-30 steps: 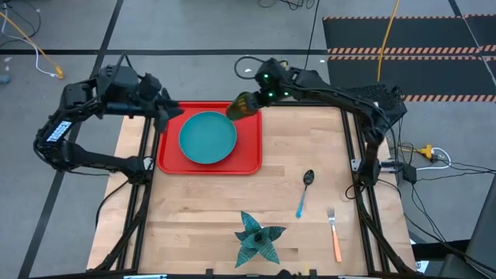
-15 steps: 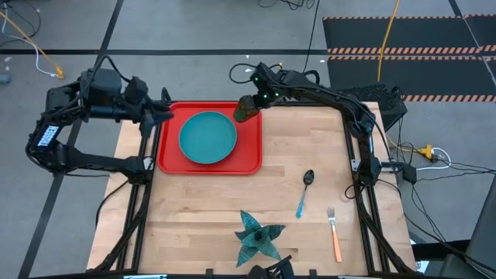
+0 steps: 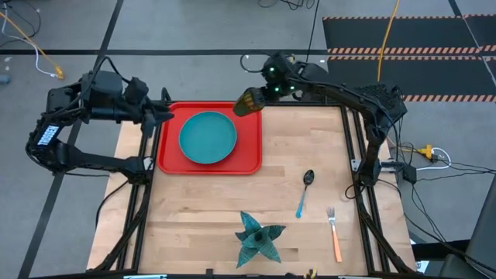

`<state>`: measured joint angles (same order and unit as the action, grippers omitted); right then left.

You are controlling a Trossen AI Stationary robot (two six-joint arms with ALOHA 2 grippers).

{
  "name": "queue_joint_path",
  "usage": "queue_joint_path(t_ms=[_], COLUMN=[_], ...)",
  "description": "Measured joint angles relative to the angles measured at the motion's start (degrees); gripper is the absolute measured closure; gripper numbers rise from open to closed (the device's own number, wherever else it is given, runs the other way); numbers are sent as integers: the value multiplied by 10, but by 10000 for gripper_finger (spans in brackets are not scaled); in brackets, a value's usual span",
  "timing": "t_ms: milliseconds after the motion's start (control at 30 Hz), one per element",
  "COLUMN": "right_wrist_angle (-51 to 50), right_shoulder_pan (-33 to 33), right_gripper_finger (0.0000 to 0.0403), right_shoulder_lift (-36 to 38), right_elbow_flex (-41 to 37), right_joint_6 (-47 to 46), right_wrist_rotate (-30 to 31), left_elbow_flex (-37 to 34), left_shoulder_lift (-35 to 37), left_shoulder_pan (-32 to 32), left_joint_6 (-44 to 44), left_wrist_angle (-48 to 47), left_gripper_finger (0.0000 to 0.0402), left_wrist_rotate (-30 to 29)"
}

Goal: Pick and place plate/cup/fork/spoon on tray
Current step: Put the green cup on the orange tray to the right of the green plate

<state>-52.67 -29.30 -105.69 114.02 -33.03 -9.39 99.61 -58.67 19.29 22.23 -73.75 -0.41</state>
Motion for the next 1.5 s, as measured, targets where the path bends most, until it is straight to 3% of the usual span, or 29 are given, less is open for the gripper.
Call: queue_joint_path(t_ms=[167,300,400,667,1000,1200,1500], right_wrist_angle=[66,168,191,8,-166,-240,-273], right_shoulder_pan=[33,54,64,61,44,42,39], right_gripper_finger=[403,403,403,403,403,403,403], right_shoulder_lift=[35,47,48,5,-49,-50,-47], right_elbow_flex=[0,0,0,0,0,0,-36], right_joint_6=[12,-3,2,131,243,266,237], right_wrist_rotate=[-60,-85,-90,-23,-21,37,46], left_elbow_flex=[0,0,0,0,0,0,0], left_shoulder_lift=[-18,-45,-70,-132,-183,-214,-251], left_shoulder_pan=[0,0,0,-8,-26,-28,-10], left_joint_6=[10,5,-10,-28,-9,-65,-167], left_wrist_angle=[-3,37,84,137,122,106,146], left_gripper_finger=[238,238,238,238,238,238,238], left_wrist_rotate=[-72,-76,-64,-40,-35,-19,39])
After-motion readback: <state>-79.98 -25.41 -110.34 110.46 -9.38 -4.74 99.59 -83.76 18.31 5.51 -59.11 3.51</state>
